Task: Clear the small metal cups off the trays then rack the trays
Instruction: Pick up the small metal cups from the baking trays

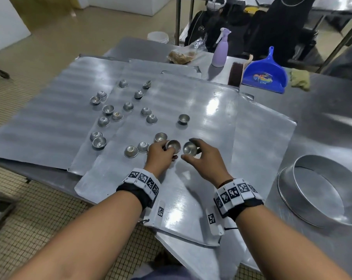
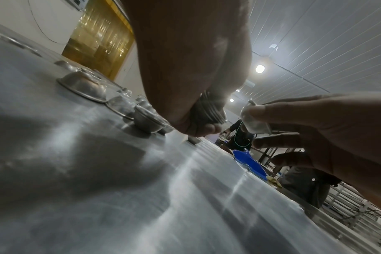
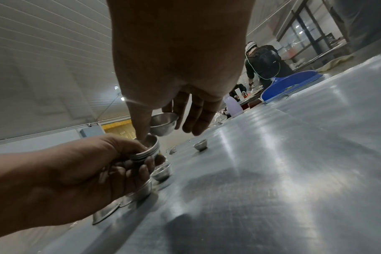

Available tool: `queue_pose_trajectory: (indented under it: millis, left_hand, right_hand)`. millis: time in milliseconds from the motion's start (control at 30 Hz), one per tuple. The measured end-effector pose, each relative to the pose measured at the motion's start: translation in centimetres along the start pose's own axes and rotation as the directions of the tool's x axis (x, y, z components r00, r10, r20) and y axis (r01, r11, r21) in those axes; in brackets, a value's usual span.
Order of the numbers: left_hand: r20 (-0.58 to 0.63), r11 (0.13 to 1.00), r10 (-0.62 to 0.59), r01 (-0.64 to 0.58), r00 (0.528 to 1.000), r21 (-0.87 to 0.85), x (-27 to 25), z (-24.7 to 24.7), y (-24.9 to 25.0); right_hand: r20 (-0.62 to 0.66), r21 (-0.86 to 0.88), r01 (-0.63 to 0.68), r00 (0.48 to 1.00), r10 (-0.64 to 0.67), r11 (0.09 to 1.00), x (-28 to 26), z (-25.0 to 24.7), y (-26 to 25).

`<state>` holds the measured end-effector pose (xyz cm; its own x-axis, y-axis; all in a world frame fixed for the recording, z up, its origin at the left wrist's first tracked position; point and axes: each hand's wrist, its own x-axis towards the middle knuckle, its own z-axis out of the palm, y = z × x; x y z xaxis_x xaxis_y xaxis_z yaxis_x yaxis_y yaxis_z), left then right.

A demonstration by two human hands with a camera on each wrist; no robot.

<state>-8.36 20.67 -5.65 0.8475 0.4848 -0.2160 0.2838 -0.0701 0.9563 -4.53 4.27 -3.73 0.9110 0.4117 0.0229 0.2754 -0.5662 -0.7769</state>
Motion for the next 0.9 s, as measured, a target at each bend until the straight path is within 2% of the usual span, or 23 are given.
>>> queue_pose_trajectory:
  millis: [167,267,367,500,633,700,900]
  left_hand:
    - [-0.038,0.984,-0.075,0.068,0.996,-0.164,-0.3,0.4,0.7]
    - [-0.035,0.925,-0.17,0.147,0.985,-0.35,-0.8,0.6,1.8]
    - [-0.01,0.879,-0.179,0.155,0.984,-0.451,-1.3,0.9,2.6]
    - [0.012,0.931,-0.12,0.117,0.993,-0.346,-1.0,0.9,3.3]
    - [-0.055,0.988,-0.058,0.05,0.997,-0.146,1.3,0.2,3.3]
    - [-0.069,0.995,-0.061,0.055,0.996,-0.082,2.9,-0.2,3.3]
    - [0.024,0.998,-0.027,0.026,0.999,0.05,7.6,-2.7,3.3]
  right_hand:
    - [0.021,0.005,0.076,0.997,-0.076,0.997,0.4,0.1,-0.3]
    - [0.028,0.02,0.124,0.992,-0.124,0.992,0.7,0.5,-0.9]
    - [0.029,0.018,0.143,0.989,-0.144,0.99,1.1,0.9,-1.4]
    - [0.054,0.013,0.119,0.991,-0.12,0.993,2.0,1.2,-1.3]
    - [0.077,-0.007,0.044,0.996,-0.044,0.999,3.1,0.7,-0.5]
    - [0.059,-0.068,-0.002,0.998,0.006,0.998,4.1,0.3,0.3]
    - [-0.001,-0.197,-0.188,0.982,0.191,0.962,8.7,0.5,1.2]
